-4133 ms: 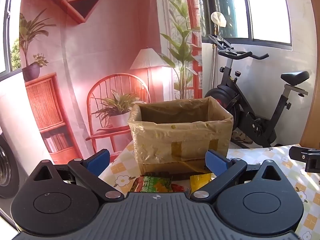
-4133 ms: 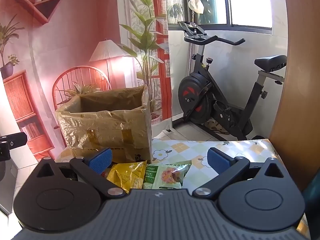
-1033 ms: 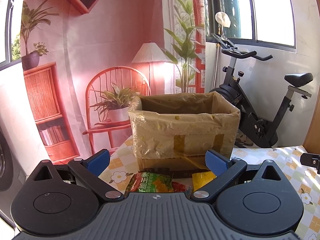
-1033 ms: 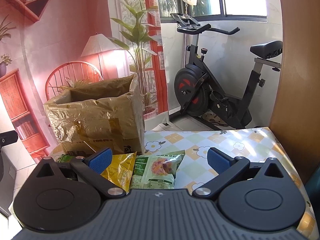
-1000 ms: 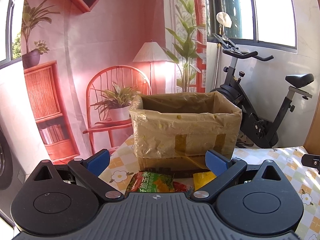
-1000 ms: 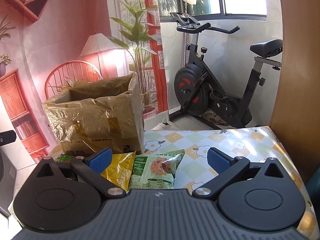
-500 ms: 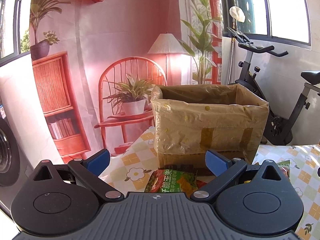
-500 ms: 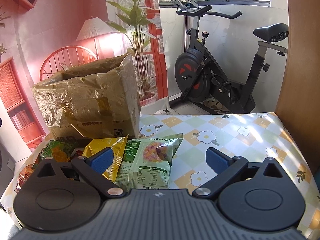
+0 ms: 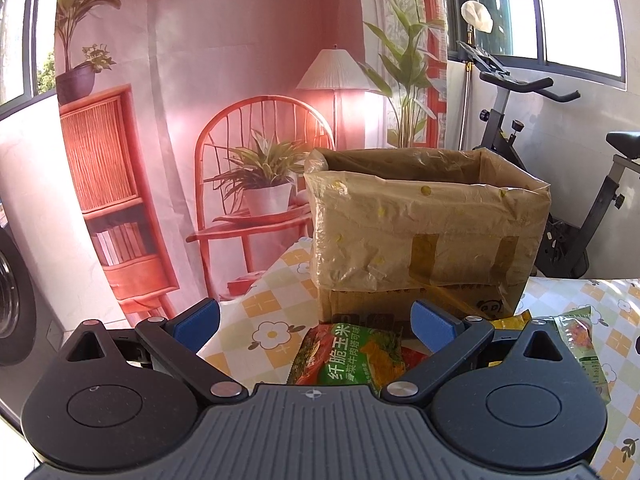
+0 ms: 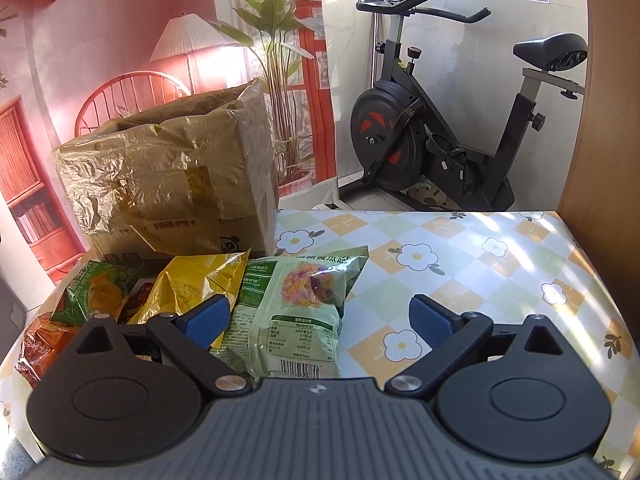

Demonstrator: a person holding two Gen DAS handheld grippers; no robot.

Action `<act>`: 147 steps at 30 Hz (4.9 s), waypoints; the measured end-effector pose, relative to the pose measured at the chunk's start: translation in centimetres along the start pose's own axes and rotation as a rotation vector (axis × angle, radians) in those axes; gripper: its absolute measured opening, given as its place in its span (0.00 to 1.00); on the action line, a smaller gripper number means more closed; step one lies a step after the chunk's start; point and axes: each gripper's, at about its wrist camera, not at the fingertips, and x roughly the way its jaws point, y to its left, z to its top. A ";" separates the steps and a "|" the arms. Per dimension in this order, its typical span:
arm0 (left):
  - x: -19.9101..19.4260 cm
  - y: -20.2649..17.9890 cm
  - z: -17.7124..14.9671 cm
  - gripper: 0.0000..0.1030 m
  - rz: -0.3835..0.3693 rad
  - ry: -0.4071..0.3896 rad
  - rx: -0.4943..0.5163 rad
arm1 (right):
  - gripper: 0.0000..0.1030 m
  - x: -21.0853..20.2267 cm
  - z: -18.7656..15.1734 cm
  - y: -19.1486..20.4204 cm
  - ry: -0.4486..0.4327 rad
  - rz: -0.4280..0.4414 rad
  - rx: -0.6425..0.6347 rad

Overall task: Organize snacks
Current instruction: 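Move both tools down toward the snack bags in front of the box, then grasp the pink bread package with the right tool while the left tool grasps the orange bag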

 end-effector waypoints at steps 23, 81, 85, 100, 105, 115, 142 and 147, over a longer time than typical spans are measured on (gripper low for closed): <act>2.1 0.5 -1.6 0.99 -0.023 0.032 -0.012 | 0.95 1.8 -0.9 0.3 0.019 -0.012 -0.027; 5.8 8.2 -6.7 0.99 -0.222 0.214 0.021 | 0.94 5.3 -4.7 8.7 0.052 0.157 -0.022; 6.0 8.5 -6.7 0.99 -0.230 0.212 0.047 | 0.94 6.5 -5.4 10.9 0.104 0.175 -0.067; 9.4 5.2 -9.8 0.99 -0.324 0.307 0.112 | 0.84 9.8 -6.7 15.7 0.248 0.187 -0.208; 10.3 4.9 -10.3 0.99 -0.300 0.326 0.112 | 0.83 10.1 -6.9 15.5 0.277 0.195 -0.196; 11.8 5.0 -11.6 1.00 -0.257 0.381 0.098 | 0.82 11.1 -7.8 14.1 0.349 0.188 -0.133; 13.6 7.0 -11.9 1.00 -0.332 0.423 -0.035 | 1.00 11.6 -8.9 15.0 0.312 0.199 -0.274; 13.7 7.1 -12.1 1.00 -0.338 0.409 -0.032 | 1.00 11.8 -8.9 15.3 0.327 0.190 -0.299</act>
